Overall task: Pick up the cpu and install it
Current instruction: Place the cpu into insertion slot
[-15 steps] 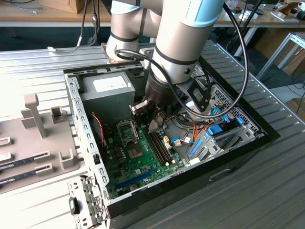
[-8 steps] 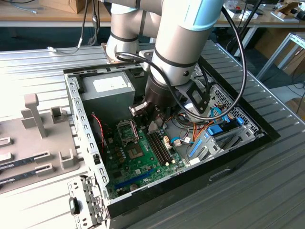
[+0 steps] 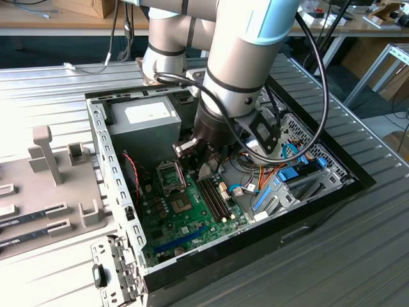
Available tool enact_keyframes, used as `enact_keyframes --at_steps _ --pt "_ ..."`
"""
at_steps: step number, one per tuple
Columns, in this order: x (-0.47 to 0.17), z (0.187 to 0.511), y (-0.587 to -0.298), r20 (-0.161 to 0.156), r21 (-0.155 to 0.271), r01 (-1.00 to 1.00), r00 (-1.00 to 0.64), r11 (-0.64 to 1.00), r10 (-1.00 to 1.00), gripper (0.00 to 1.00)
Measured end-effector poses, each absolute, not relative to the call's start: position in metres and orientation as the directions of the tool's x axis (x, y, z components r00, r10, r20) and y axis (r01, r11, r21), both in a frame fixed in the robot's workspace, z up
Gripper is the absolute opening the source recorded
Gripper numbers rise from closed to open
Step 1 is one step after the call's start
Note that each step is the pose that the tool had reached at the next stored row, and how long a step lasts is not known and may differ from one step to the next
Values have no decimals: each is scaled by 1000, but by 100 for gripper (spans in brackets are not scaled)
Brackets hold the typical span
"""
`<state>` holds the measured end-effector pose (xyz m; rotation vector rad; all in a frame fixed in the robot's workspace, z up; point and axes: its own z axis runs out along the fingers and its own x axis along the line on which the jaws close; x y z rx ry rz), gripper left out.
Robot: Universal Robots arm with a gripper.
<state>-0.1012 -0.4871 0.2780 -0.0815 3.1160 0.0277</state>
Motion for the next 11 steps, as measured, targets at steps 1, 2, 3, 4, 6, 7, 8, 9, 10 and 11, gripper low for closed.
enact_keyframes --at_steps 1,2,3,4,6,7,8,9,10,11 --pt "-101 277 -487 -25 17 -53 -998 998 -52 47" --pt "-101 277 -487 -25 17 -52 -998 998 -52 47" --pt "-101 276 -487 -25 17 -52 -998 998 -52 47" --pt "-101 276 -487 -25 17 -52 -998 998 -52 47" --pt "-101 275 -487 -25 17 -52 -998 998 -52 47" --pt "-101 274 -487 -25 17 -52 -998 998 -52 47" --pt "-101 273 -487 -25 17 -52 -998 998 -52 47" --pt "-101 273 -487 -25 17 -52 -998 998 -52 47" --pt "-101 272 -487 -25 17 -52 -998 998 -52 47" --pt "-101 272 -487 -25 17 -52 -998 998 -52 47"
